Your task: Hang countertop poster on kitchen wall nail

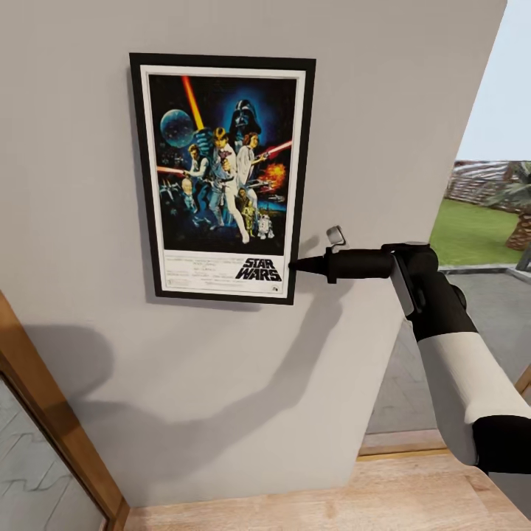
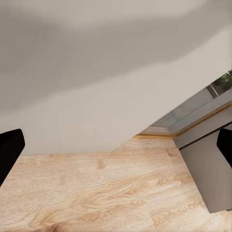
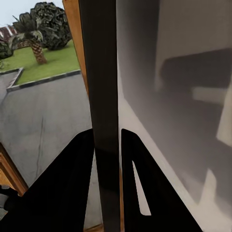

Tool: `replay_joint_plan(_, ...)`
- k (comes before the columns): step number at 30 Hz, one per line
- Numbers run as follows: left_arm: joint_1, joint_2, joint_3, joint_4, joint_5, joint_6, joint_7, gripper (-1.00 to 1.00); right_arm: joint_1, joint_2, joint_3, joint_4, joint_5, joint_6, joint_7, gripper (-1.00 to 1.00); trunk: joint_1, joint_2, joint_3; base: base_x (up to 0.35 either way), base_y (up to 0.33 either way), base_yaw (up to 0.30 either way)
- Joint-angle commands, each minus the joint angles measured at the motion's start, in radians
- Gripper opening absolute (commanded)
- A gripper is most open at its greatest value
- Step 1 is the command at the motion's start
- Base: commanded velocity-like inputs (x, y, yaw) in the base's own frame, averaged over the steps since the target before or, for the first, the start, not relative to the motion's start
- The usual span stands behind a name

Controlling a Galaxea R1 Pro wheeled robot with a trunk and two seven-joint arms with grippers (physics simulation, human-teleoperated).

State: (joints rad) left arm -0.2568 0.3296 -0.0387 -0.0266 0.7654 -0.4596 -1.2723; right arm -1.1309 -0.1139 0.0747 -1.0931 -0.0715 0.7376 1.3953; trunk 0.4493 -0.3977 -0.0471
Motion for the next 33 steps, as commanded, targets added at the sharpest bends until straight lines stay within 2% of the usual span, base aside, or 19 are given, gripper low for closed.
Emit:
replay_joint_plan(1,-0.001,0.0,-0.004,0.001,0.005,-0.005,-0.002,1.0,-0.001,-0.001,0.002,0.001,-0.002,0.012,0.0,-1.0,0.001,-0.002,-0.002,0.0,0.0,0.0)
replay_joint_plan(33,-0.001,0.0,-0.004,0.001,0.005,-0.005,-0.002,1.0,-0.001,-0.001,0.002,-0.002,-0.004,0.016,-0.001,-1.0,0.001,-0.002,-0.002,0.0,0.0,0.0)
